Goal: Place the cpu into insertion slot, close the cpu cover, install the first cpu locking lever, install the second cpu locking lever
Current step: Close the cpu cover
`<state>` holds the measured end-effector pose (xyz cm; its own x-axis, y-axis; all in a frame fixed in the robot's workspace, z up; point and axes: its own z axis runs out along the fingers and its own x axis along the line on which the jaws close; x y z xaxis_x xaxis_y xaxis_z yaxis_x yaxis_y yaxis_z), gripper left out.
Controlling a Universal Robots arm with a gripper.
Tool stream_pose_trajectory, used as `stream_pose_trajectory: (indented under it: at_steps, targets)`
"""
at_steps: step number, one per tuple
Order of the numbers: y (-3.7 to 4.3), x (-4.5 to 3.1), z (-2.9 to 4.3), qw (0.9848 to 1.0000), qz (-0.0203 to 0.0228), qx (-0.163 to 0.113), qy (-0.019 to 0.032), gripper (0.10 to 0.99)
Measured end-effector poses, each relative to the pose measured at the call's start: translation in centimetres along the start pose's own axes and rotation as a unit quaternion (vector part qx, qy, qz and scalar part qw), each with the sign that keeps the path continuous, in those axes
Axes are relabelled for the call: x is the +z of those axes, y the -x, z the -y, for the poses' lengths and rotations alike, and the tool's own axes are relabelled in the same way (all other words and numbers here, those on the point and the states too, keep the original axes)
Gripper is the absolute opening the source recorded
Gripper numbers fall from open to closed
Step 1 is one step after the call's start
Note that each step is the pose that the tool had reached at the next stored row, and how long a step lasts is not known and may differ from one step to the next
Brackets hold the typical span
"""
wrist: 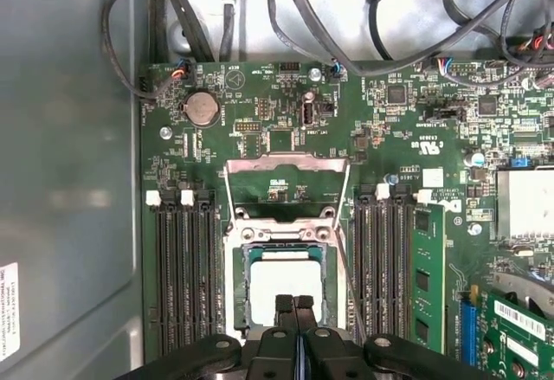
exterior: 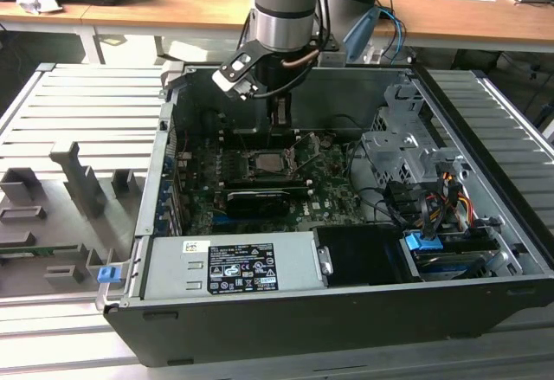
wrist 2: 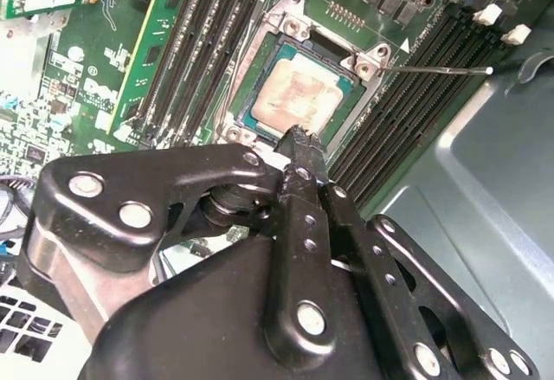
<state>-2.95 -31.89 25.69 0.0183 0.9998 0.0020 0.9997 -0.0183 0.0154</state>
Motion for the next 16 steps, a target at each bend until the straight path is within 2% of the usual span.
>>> stream_pose_trajectory:
  at_steps: [3, 7, 12, 15, 16]
  targets:
    - [0.0, -0.87, -0.02, 1.0, 0.0001, 0.001, 0.0, 0.106]
    - [0.0, -1.58, -0.07, 1.0, 0.0, 0.001, 0.0, 0.106]
    - [-0.01, -1.58, -0.93, 1.0, 0.0001, 0.001, 0.0, 0.106]
    - [-0.02, -1.58, -1.13, 1.0, 0.0001, -0.001, 0.0, 0.106]
    - [-0.03, -1.57, -1.48, 0.9999, -0.0001, -0.012, 0.0, 0.106]
